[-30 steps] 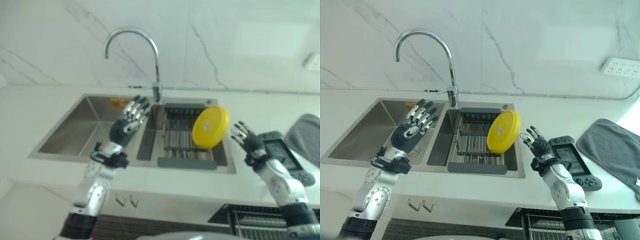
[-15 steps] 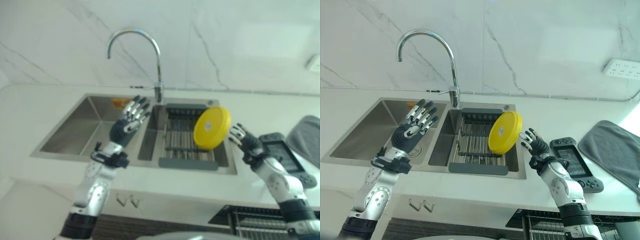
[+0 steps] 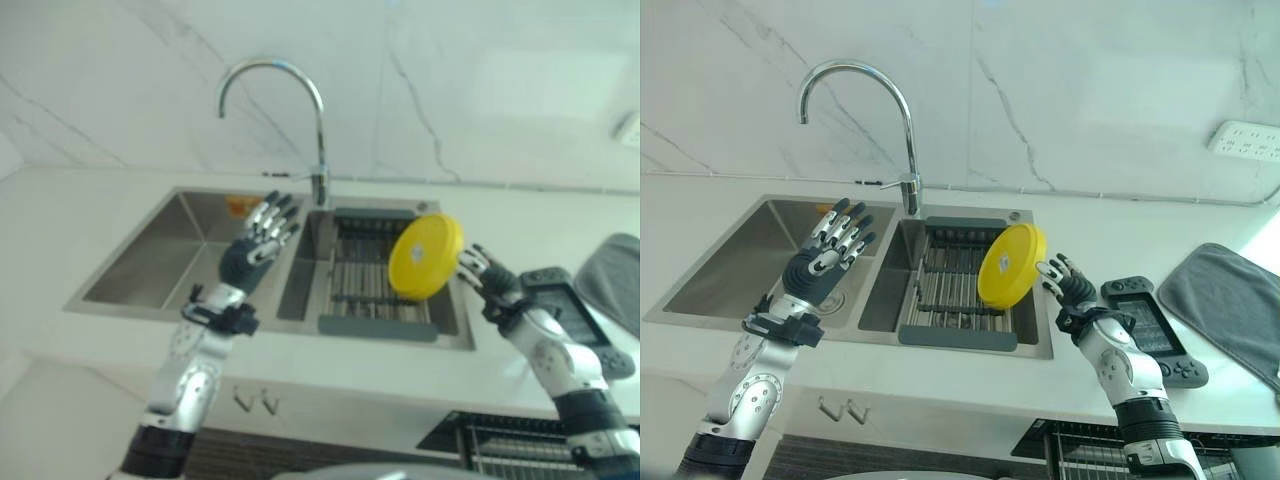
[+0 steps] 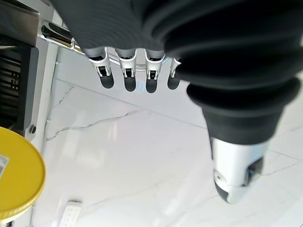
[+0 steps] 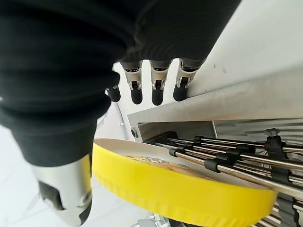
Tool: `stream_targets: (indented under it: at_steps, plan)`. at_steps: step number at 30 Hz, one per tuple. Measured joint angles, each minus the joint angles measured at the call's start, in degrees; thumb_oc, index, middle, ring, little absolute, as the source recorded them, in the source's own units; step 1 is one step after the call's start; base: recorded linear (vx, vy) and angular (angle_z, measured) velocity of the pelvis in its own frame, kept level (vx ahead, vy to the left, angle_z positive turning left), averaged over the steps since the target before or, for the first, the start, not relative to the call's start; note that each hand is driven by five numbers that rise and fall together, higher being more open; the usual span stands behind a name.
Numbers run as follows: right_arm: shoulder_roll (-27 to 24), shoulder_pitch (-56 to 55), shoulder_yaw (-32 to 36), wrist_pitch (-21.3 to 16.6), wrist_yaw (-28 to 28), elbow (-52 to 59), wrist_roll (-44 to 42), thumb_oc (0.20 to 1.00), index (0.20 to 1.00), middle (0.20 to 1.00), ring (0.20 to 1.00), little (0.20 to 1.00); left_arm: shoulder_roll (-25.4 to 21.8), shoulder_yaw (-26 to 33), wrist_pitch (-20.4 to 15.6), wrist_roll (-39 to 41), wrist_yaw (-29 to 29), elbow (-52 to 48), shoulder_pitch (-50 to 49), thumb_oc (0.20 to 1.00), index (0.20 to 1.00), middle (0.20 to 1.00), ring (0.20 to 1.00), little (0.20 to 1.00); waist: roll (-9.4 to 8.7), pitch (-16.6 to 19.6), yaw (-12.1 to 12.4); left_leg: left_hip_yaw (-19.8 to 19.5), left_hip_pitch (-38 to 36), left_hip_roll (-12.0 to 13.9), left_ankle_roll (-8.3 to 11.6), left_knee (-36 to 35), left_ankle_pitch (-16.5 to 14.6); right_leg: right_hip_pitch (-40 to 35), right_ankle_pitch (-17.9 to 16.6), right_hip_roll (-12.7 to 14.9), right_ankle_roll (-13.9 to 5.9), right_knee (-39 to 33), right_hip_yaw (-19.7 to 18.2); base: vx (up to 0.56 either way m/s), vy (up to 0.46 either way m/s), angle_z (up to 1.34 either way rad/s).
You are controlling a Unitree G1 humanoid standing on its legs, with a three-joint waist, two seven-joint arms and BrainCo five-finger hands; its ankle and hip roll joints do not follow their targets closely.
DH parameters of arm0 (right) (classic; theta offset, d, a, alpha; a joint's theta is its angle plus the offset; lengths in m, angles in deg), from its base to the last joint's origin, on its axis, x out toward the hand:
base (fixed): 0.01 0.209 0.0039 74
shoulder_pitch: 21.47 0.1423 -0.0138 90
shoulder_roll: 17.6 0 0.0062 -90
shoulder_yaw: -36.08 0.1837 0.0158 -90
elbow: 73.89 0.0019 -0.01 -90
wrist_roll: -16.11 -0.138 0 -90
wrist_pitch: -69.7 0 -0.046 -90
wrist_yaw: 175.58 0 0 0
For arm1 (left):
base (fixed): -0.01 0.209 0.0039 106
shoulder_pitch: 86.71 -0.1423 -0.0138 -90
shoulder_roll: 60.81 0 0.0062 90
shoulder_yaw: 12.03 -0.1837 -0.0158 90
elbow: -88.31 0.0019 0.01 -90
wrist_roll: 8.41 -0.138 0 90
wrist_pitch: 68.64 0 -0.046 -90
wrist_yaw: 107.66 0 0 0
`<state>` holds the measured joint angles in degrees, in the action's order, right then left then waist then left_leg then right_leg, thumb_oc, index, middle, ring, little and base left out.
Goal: Place the dishes in the dishwasher.
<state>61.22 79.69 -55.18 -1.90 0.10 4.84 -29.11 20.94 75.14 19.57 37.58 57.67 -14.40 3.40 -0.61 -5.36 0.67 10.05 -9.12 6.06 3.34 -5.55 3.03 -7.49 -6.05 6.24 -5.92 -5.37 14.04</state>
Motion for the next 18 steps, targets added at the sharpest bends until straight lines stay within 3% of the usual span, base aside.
stream_targets:
  at_steps: [18]
  plan:
    - [-0.4, 1.9, -0.4, -0.1, -0.9, -2.0, 0.3, 1.0, 1.0, 1.0, 1.0, 1.0, 0.0, 0.0, 0.0, 0.0, 1.1, 0.5, 0.2, 1.0, 1.0, 1.0, 1.0, 1.0, 0.06, 0.0, 0.2, -0.8, 0.0, 0.0, -0.01, 0.0, 0.1, -0.4, 0.1, 0.0, 0.13, 0.0, 0.9, 0.0, 0.002, 0.01]
